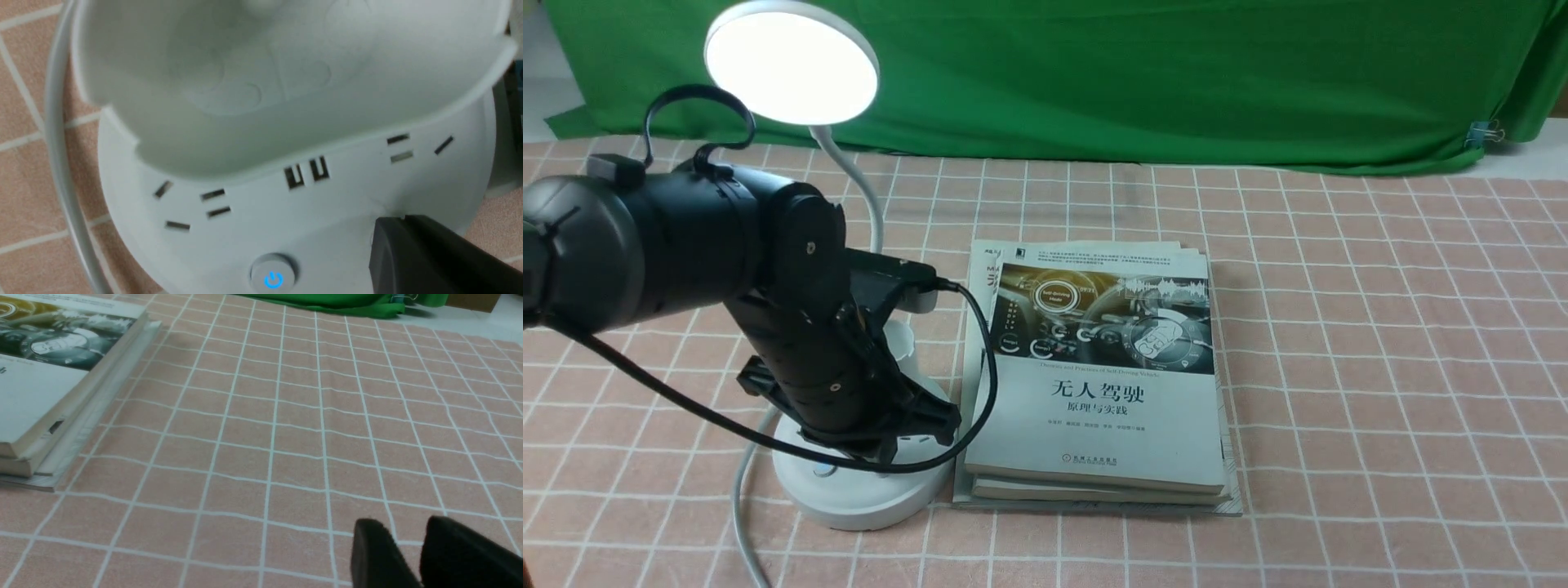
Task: Turn off the table lamp on the pink coffee tablecloth by hand.
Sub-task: 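Press the power button on the round power strip under the lamp with the left gripper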
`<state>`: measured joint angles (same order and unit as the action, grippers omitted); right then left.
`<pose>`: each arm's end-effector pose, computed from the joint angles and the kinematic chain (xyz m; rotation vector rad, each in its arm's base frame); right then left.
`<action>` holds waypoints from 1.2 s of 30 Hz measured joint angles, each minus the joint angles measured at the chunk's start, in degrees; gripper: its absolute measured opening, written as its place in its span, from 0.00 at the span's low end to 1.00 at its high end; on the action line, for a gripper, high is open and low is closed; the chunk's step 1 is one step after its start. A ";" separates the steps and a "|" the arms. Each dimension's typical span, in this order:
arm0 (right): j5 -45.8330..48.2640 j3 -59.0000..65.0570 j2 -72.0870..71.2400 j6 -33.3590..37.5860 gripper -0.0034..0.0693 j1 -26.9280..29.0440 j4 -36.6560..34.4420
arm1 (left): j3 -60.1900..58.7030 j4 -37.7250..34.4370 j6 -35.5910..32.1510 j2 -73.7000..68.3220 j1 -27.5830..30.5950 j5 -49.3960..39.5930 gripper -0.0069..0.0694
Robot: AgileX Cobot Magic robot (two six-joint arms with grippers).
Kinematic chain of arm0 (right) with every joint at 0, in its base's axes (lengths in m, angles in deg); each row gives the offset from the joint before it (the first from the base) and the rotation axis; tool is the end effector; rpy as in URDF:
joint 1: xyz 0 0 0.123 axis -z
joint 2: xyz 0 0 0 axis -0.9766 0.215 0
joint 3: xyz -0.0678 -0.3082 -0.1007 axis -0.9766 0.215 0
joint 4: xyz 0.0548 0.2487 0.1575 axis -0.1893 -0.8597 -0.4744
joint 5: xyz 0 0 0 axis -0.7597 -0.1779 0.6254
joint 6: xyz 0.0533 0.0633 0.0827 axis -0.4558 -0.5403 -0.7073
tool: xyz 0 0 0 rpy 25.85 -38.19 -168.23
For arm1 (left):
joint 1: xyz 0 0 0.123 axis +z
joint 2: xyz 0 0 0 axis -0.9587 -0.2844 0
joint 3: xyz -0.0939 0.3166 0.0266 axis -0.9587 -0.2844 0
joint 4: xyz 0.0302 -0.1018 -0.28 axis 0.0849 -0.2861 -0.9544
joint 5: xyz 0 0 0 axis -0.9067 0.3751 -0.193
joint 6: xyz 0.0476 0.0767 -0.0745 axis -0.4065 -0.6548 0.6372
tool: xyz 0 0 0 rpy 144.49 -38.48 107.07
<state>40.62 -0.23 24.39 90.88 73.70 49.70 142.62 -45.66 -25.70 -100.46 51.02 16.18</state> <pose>0.0834 0.0035 0.1830 -0.1420 1.7195 -0.0477 0.3470 -0.1520 0.1928 0.5909 2.8687 -0.1612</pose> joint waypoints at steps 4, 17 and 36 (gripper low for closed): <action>0.00 0.00 0.00 0.00 0.38 0.00 0.00 | 0.17 -0.15 0.00 -1.34 0.00 0.93 0.08; 0.00 0.00 0.00 0.00 0.38 0.00 0.00 | 0.78 -0.43 0.15 -0.38 0.00 -0.84 0.08; 0.00 0.00 0.00 0.00 0.38 0.00 0.00 | 0.95 -1.15 0.23 -1.78 0.00 -2.48 0.08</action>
<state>40.62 -0.23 24.39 90.88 73.70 49.70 143.57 -46.81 -25.46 -102.25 51.02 13.70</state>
